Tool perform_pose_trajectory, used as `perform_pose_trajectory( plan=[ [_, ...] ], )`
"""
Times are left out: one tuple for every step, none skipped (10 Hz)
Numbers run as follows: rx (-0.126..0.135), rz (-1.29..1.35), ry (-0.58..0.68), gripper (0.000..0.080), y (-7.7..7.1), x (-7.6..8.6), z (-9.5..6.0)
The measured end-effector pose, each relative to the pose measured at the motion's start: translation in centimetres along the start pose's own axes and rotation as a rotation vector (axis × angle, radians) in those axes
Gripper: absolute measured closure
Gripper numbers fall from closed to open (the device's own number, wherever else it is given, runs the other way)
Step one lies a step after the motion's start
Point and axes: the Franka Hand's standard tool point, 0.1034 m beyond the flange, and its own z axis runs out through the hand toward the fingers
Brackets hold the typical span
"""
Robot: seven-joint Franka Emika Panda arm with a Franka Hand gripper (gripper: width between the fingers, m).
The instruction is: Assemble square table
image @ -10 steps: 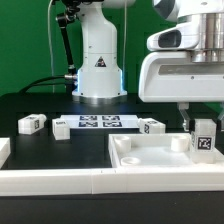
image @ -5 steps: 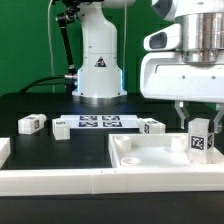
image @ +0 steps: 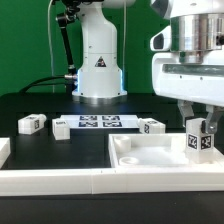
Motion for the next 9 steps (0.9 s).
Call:
perform_pose_trajectory(
  plan=[
    [-0.002, 0.1, -0.008, 0.0508, 0.09, 0.07, 0.05],
    [-0.005, 0.146, -0.013, 0.0508, 0.16, 0.18, 0.05],
    [-0.004, 0.156, -0.013, 0.0508, 0.16, 0.29, 0.03],
    [-0.005, 0.235, -0.014, 0.0508, 0.15, 0.14, 0.05],
    [-0.005, 0.26, -0.014, 0.0508, 0.14, 0.06, 0.06],
    [-0.005, 0.229, -0.014, 0.0356, 0.15, 0.08, 0.06],
    [-0.005, 0.195, -0.014, 0.0229, 0.14, 0.04, 0.06],
    [-0.005, 0.14, -0.013, 0.0229, 0.13, -0.12, 0.06],
    [-0.003, 0.043, -0.013, 0.0164, 0.06, -0.41, 0.07]
  ],
)
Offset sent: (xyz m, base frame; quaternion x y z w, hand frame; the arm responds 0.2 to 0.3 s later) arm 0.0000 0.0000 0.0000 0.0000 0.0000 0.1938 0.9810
